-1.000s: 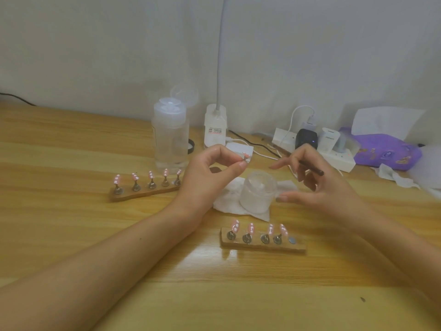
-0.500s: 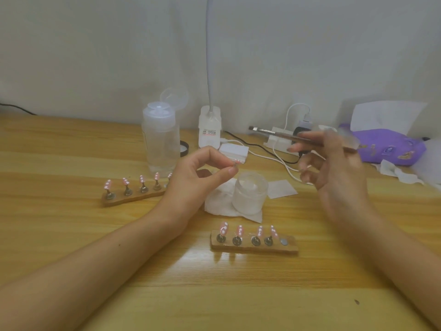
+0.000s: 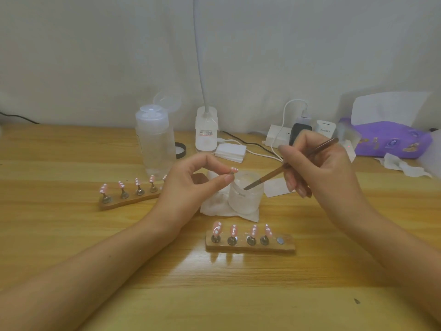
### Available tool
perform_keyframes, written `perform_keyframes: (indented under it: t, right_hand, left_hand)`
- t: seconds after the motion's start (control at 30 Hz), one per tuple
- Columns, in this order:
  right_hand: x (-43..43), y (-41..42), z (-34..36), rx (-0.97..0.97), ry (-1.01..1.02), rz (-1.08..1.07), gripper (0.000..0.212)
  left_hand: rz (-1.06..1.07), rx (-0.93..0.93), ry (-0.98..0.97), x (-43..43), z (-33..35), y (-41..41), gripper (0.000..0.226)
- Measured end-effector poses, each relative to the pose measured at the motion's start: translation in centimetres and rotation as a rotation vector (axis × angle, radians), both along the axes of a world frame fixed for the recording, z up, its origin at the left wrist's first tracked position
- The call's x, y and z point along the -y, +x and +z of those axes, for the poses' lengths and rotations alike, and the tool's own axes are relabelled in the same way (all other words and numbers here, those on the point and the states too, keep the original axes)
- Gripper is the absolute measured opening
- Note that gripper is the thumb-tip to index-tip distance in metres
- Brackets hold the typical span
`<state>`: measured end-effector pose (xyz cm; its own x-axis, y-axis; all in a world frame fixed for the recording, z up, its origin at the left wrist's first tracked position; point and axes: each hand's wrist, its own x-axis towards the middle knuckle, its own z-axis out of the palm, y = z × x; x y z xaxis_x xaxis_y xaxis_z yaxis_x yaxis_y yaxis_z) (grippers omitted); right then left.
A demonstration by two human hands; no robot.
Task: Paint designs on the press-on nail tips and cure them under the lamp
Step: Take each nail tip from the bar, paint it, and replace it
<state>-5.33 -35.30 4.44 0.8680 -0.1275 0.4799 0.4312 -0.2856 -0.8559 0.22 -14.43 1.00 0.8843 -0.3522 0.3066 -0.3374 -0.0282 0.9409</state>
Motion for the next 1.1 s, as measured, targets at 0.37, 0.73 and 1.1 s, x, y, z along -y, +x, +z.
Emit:
perform_keyframes:
  t: [0.37, 0.73, 1.1]
  right_hand:
    - [0.2, 0.2, -0.2, 0.026, 0.039, -0.03, 0.03]
    - [2.6, 0.3, -2.0, -0.162, 0.321, 0.07, 0.021]
    - [2.1, 0.3, -2.4, -0.167, 0.403, 0.114, 0.024]
  left_hand:
    - [0.036, 0.032, 0.061, -0.2, -0.1, 0.2, 0.004]
    - [0.069, 0.133, 0.151, -0.7, -0.3, 0.8, 0.01]
    - [0.048, 0.181, 0.186, -0.6, -0.5, 0.9, 0.01]
